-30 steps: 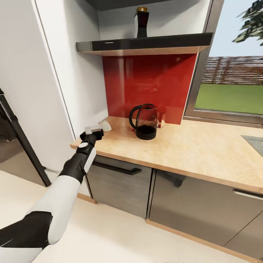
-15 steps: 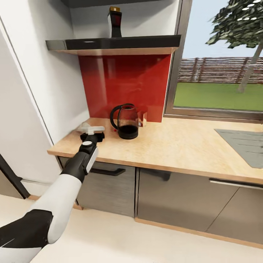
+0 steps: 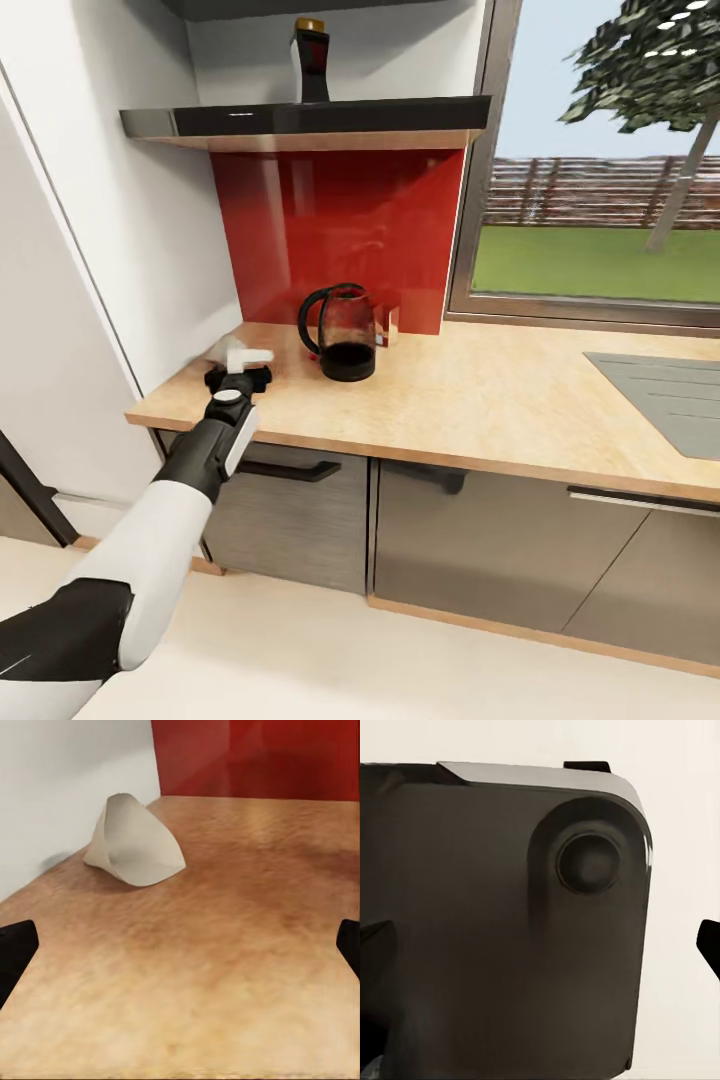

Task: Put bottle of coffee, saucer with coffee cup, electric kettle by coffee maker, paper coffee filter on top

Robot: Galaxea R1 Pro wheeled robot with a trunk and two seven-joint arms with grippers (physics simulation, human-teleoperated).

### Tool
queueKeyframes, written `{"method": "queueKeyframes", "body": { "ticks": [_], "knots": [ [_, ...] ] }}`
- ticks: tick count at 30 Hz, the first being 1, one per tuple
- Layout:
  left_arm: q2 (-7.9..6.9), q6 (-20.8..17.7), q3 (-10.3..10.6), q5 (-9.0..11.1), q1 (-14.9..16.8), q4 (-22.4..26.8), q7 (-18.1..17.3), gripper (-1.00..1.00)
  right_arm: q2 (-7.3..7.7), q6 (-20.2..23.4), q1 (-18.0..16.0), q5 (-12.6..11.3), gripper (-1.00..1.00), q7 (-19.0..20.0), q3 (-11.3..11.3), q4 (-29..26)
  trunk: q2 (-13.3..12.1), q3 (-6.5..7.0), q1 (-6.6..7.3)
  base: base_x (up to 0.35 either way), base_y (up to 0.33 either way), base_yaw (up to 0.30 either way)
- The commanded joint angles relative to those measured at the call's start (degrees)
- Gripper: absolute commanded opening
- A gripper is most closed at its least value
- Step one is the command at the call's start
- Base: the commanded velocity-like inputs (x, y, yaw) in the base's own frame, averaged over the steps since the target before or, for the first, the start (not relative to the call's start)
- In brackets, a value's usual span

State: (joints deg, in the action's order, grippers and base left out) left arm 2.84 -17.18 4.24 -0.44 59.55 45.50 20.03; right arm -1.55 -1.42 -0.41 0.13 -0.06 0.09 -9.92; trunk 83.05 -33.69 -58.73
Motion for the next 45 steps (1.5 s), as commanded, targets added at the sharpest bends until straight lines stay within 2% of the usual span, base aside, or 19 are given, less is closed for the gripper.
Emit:
{"method": "queueKeyframes", "body": {
  "ticks": [1, 7, 9, 30, 31, 42, 45],
  "knots": [
    [-0.36, -0.33, 0.45, -0.32, 0.30, 0.25, -0.01, 1.00, -0.15, -0.16, -0.03, -0.01, 1.00, -0.02, -0.05, -0.12, 0.03, -0.05, 0.00, 0.000, 0.000, 0.000],
    [-2.30, -0.27, 0.59, -0.81, -0.25, 0.73, -0.32, 1.00, -0.28, -0.16, -0.03, -0.04, 1.00, -0.02, -0.05, -0.26, 0.03, -0.05, 0.00, 0.000, 0.000, 0.000],
    [-2.54, -0.30, 0.59, -0.85, -0.29, 0.73, -0.32, 1.00, -0.29, -0.17, -0.03, -0.06, 1.00, -0.04, -0.08, -0.27, 0.03, -0.05, 0.00, 0.000, 0.000, 0.000],
    [-2.17, -0.30, 1.14, -0.74, -0.48, 0.32, 6.23, 1.00, -0.29, -0.17, -0.03, -0.05, 1.00, -0.11, -0.11, -0.25, 0.03, -0.23, 0.00, 0.007, 0.000, 0.117],
    [-2.16, -0.30, 1.13, -0.76, -0.48, 0.28, 7.51, 1.00, -0.29, -0.17, -0.03, -0.05, 1.00, -0.13, -0.11, -0.23, 0.03, -0.23, 0.00, 0.147, 0.000, 0.014],
    [-2.01, -0.39, 1.12, -0.72, -0.50, 0.03, 7.57, 1.00, -0.27, -0.17, -0.03, 0.06, 1.00, -0.03, -0.01, -0.10, 0.03, -0.24, 0.00, 0.304, 0.000, 0.002],
    [-1.81, -1.06, 1.73, -1.23, 0.47, 0.46, 7.92, 1.00, -0.97, -0.27, -0.03, 0.12, 1.00, -0.11, -0.01, -0.10, 0.03, -0.24, 0.00, 0.000, 0.000, 0.000]
  ]
}}
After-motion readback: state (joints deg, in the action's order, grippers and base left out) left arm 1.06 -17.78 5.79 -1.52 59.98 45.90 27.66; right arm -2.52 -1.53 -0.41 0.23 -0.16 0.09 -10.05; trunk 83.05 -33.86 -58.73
